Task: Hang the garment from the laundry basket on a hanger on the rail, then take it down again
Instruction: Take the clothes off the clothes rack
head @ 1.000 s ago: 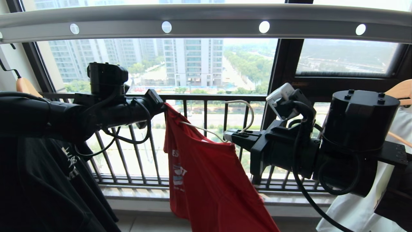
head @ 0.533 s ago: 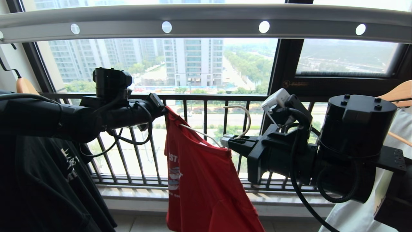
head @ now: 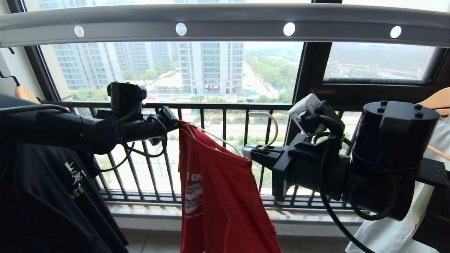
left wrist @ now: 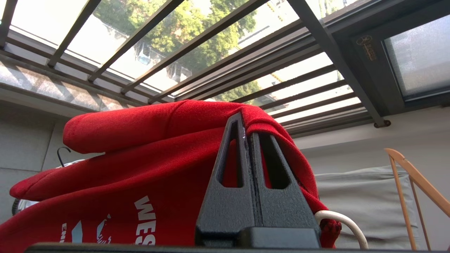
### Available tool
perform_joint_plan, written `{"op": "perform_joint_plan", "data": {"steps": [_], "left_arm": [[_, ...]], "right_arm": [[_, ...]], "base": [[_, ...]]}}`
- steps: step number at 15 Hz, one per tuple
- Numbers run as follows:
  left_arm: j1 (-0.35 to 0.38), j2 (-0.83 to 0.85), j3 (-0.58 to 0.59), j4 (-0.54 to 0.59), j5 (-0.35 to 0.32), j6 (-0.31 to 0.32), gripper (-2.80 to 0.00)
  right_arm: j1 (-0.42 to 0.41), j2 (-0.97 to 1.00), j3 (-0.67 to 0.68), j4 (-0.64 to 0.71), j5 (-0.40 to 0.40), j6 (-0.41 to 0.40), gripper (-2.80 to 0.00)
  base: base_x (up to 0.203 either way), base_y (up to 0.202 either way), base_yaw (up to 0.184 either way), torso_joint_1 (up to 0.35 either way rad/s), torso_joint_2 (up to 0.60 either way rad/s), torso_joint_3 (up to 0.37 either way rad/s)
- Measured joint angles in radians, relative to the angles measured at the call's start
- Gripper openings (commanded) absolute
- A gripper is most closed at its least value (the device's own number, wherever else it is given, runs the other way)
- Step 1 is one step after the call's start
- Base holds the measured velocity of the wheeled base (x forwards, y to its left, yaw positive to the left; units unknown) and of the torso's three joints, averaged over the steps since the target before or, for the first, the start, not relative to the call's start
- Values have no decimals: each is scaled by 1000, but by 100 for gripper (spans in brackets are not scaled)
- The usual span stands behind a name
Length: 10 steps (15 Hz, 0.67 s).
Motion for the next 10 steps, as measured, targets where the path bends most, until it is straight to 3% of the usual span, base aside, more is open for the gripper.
{"op": "perform_joint_plan", "data": {"steps": [4, 7, 10], "left_arm": [[-2, 15, 2, 14, 0, 9, -280], [-37, 15, 2, 125, 13, 97, -280], [-107, 4, 0, 221, 28, 117, -280]], "right_arm": [[-3, -2, -5, 0, -13, 1, -280], [-19, 13, -17, 0, -30, 3, -280], [-27, 28, -23, -18, -35, 4, -280]], "base": [[0, 0, 0, 0, 0, 0], [0, 0, 0, 0, 0, 0], [0, 0, 0, 0, 0, 0]]}}
